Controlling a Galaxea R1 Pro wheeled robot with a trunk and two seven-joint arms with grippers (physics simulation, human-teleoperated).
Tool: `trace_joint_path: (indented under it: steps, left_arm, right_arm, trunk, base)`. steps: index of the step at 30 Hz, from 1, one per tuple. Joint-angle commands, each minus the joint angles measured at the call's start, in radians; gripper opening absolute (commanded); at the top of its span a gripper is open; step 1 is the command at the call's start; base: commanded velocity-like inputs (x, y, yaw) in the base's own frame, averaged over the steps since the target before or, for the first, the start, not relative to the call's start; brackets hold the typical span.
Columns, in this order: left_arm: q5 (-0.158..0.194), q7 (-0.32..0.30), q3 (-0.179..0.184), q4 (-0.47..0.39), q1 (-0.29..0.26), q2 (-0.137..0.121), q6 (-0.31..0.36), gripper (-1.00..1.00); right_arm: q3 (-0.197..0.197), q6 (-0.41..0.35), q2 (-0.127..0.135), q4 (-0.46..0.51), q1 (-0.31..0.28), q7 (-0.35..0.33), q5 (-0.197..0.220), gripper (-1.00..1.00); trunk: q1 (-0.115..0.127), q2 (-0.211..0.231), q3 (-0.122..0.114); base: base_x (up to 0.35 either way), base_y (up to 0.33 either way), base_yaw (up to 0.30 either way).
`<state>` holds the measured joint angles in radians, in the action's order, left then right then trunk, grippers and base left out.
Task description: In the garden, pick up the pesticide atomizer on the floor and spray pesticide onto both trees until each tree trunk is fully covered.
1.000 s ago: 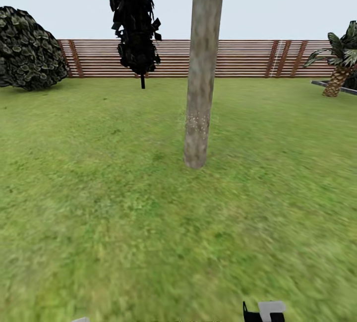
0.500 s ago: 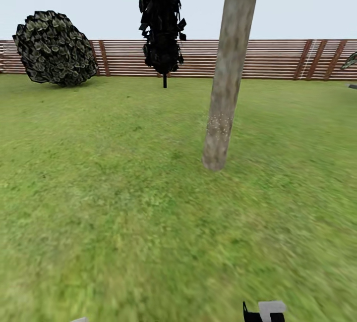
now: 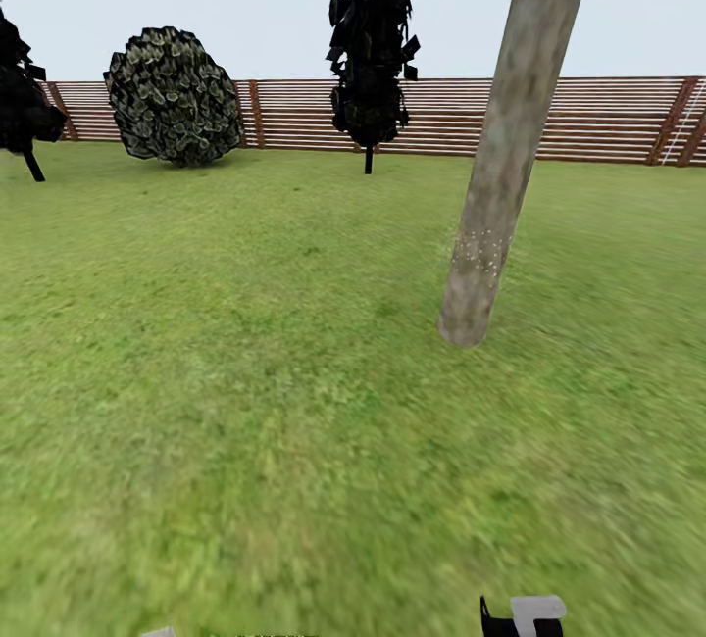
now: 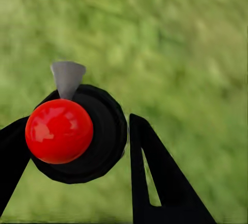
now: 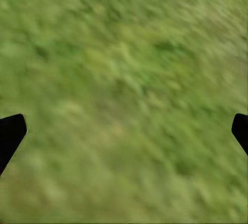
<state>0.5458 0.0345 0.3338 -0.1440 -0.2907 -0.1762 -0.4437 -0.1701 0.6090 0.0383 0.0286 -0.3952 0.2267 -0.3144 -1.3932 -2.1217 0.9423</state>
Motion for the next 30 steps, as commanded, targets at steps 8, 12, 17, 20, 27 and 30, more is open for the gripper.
trace_joint_path:
  steps: [8, 12, 17, 20, 27, 30]
  left_arm:
    - [0.004, 0.004, 0.008, 0.000, -0.001, 0.000, -0.003, -1.00]
    - [0.004, 0.004, 0.008, 0.000, -0.001, 0.001, -0.003, -1.00]
    - [0.003, 0.004, 0.008, 0.000, -0.001, 0.001, -0.003, -1.00]
    - [0.003, 0.004, 0.008, 0.000, -0.001, 0.001, -0.003, -1.00]
    - [0.003, 0.004, 0.008, 0.000, -0.001, 0.001, -0.003, -1.00]
    - [0.003, 0.004, 0.008, 0.000, -0.001, 0.001, -0.003, -1.00]
  right_arm:
    - [-0.006, 0.002, 0.000, -0.001, -0.001, 0.005, -0.011, 1.00]
    - [-0.006, 0.002, 0.000, -0.001, 0.000, 0.005, -0.011, 1.00]
    - [-0.006, 0.002, 0.000, -0.001, 0.000, 0.005, -0.011, 1.00]
    - [-0.006, 0.003, 0.000, -0.001, -0.001, 0.005, -0.011, 1.00]
    - [-0.006, 0.002, 0.000, -0.001, 0.000, 0.005, -0.011, 1.00]
    - [-0.006, 0.002, 0.000, -0.001, 0.000, 0.005, -0.011, 1.00]
  trunk:
    - [0.000, 0.000, 0.001]
    - [0.000, 0.000, 0.001]
    - [0.000, 0.000, 0.001]
    - [0.000, 0.000, 0.001]
    - [0.000, 0.000, 0.001]
    - [0.000, 0.000, 0.001]
  base:
    - [0.000, 0.000, 0.279]
    - [0.000, 0.000, 0.279]
    - [0.000, 0.000, 0.279]
    - [0.000, 0.000, 0.279]
    - [0.000, 0.000, 0.279]
    - [0.000, 0.000, 0.279]
